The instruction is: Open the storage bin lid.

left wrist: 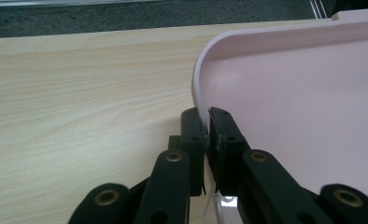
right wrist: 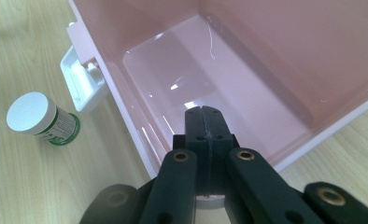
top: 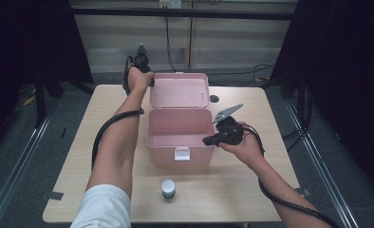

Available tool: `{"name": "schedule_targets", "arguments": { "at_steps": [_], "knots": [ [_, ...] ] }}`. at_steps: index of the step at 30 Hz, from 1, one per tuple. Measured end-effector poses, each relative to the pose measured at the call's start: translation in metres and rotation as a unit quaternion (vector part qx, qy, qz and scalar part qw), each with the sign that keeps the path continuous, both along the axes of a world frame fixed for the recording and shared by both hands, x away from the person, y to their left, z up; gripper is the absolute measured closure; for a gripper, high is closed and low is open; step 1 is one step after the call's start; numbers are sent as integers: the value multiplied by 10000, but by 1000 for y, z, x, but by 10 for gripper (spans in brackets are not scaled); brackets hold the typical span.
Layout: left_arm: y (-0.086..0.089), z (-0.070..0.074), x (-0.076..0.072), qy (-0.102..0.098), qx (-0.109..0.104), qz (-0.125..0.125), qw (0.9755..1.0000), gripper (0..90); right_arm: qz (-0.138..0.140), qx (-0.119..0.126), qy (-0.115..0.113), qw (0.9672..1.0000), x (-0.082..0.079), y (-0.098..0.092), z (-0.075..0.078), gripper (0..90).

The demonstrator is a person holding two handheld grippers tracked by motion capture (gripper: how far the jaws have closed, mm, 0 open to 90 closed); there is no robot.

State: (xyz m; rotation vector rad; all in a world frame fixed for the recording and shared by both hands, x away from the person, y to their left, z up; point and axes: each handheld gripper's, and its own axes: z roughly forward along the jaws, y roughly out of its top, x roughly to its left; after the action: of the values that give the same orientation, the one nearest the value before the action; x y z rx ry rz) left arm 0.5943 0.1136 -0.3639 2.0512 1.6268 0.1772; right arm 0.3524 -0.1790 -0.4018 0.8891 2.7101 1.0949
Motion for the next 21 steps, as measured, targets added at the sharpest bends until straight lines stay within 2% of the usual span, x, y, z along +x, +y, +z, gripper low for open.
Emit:
{"name": "schedule_targets", "arguments": {
  "at_steps": [3,10,13,21],
  "knots": [
    [0,-3,0,25,-30,14,10000,848,8,-17,16,10000,0,0,0,900],
    [2,-10,0,88,50,-26,9999,839,20,-10,-3,10000,0,0,0,900],
    [3,-13,0,151,-11,22,9999,835,11,-63,-13,10000,0,0,1,900],
    [5,-21,0,195,-15,14,9998,825,-3,-24,-13,10000,0,0,0,900]
  ]
}}
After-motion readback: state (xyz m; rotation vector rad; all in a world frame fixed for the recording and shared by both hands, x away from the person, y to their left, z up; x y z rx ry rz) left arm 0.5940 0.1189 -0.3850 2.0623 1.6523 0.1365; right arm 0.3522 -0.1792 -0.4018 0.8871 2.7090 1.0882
